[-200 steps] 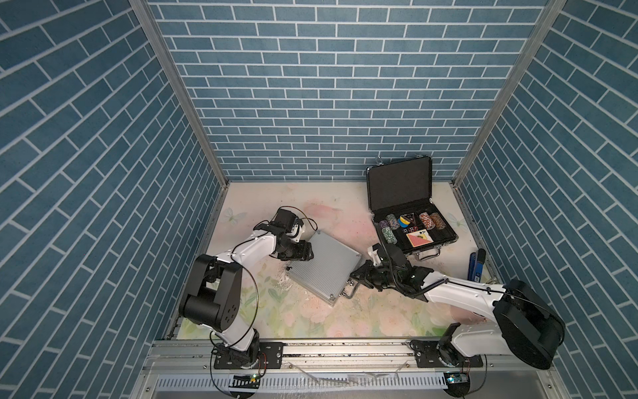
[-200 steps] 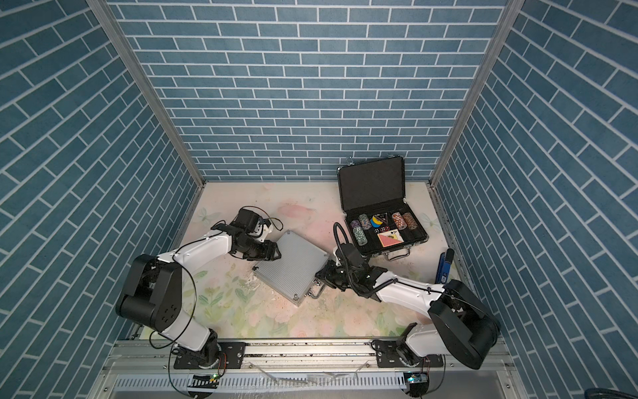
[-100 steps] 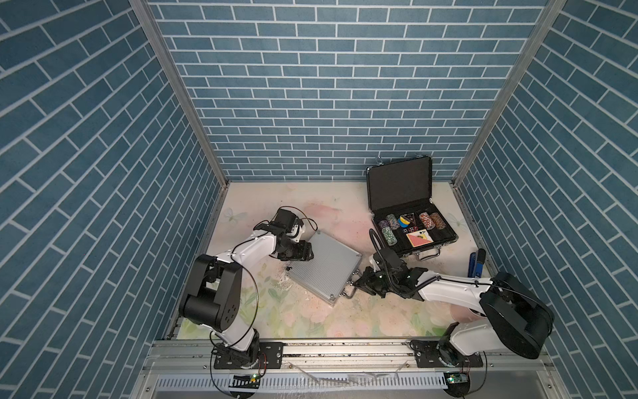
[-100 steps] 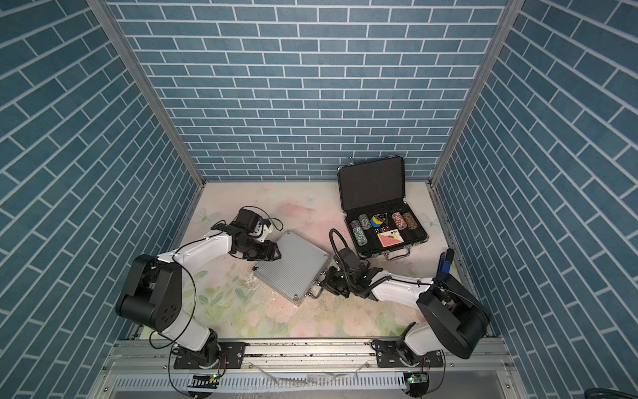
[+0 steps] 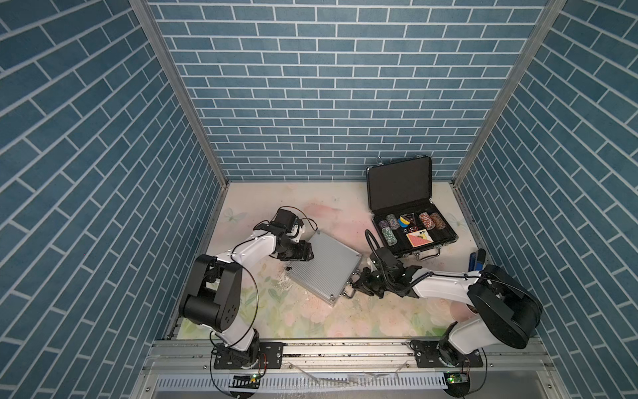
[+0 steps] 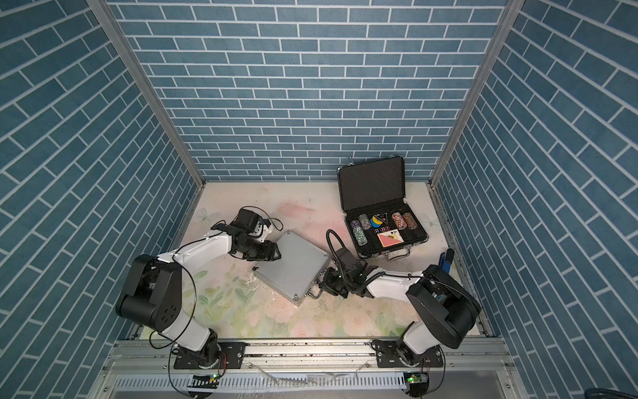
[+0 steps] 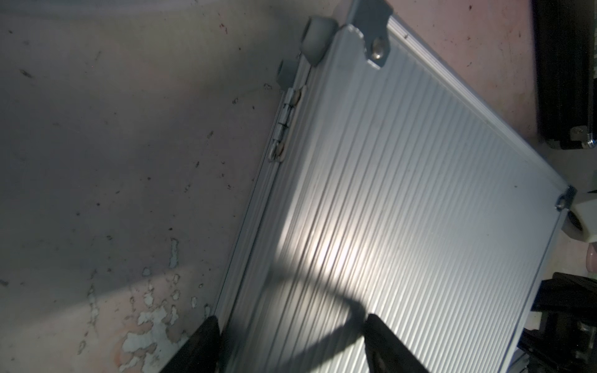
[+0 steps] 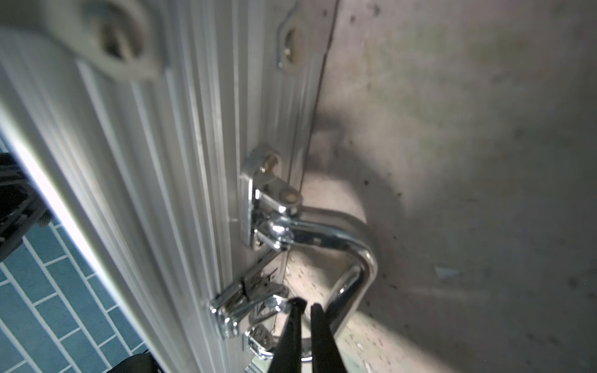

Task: Close the poker set cases
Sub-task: Fasten the fastener on the poker set case.

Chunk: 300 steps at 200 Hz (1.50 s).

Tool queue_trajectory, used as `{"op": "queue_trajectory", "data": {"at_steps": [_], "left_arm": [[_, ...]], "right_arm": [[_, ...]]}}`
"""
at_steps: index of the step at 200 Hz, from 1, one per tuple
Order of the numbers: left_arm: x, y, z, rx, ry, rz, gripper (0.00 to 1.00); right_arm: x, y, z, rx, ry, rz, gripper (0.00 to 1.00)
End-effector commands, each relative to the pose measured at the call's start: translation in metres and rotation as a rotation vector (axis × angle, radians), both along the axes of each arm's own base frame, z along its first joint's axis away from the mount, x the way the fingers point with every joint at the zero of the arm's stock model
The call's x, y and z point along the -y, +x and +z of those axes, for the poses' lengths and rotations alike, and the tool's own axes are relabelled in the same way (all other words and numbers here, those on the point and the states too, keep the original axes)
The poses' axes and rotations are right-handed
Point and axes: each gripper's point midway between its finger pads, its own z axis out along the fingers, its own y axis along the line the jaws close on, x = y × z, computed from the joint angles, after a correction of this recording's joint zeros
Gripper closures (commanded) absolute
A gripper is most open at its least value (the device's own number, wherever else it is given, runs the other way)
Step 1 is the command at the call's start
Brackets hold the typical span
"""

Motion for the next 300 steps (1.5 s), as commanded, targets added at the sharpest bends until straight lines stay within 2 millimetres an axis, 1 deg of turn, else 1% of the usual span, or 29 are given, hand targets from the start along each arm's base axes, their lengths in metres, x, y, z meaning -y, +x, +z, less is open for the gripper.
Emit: {"op": "queue_trajectory", "data": {"at_steps": [1,92,111,122,137,163,177,186,200,216,243,270,281,284,300], "left_arm": [[-0.002,-0.025,-0.011,-0.103,0.029,-0.029,0.29],[-0.002,-0.03,-0.017,-0.121,0.027,-0.029,0.29],[-0.003,-0.028,-0.015,-0.114,0.033,-0.026,0.28],[-0.003,-0.026,-0.009,-0.101,0.029,-0.018,0.25],[-0.003,-0.02,0.003,-0.057,0.023,0.0,0.2],[-0.003,-0.008,0.034,0.046,-0.008,0.055,0.11],[-0.006,-0.006,0.05,0.096,-0.012,0.087,0.08],[-0.009,-0.008,0.058,0.118,-0.014,0.108,0.07],[-0.013,-0.015,0.066,0.131,-0.025,0.141,0.05],[-0.015,-0.03,0.065,0.119,-0.029,0.177,0.05],[-0.018,-0.062,0.054,0.079,-0.019,0.232,0.04],[-0.017,-0.091,0.044,0.051,-0.039,0.281,0.03],[-0.013,-0.099,0.042,0.047,-0.053,0.294,0.02],[-0.014,-0.104,0.036,0.034,-0.049,0.297,0.02],[-0.009,-0.114,0.027,0.021,-0.066,0.313,0.01]], "right_arm": [[-0.006,0.006,-0.002,0.013,-0.005,0.011,0.9],[-0.021,0.01,-0.012,-0.028,0.004,0.043,0.9],[-0.017,0.009,-0.01,-0.028,-0.002,0.035,0.89],[-0.012,0.007,-0.006,-0.023,-0.012,0.033,0.88],[-0.004,0.002,0.001,-0.021,-0.025,0.037,0.84],[0.013,-0.007,0.014,-0.007,-0.062,0.071,0.76],[0.022,-0.007,0.025,0.014,-0.083,0.092,0.72],[0.029,-0.004,0.033,0.035,-0.1,0.103,0.68],[0.038,0.006,0.046,0.075,-0.112,0.113,0.58],[0.044,0.023,0.061,0.124,-0.11,0.131,0.48],[0.046,0.052,0.08,0.195,-0.107,0.185,0.41],[0.034,0.081,0.093,0.255,-0.085,0.246,0.37],[0.027,0.09,0.093,0.269,-0.077,0.279,0.36],[0.025,0.092,0.093,0.271,-0.073,0.289,0.36],[0.011,0.104,0.092,0.278,-0.048,0.339,0.35]]}}
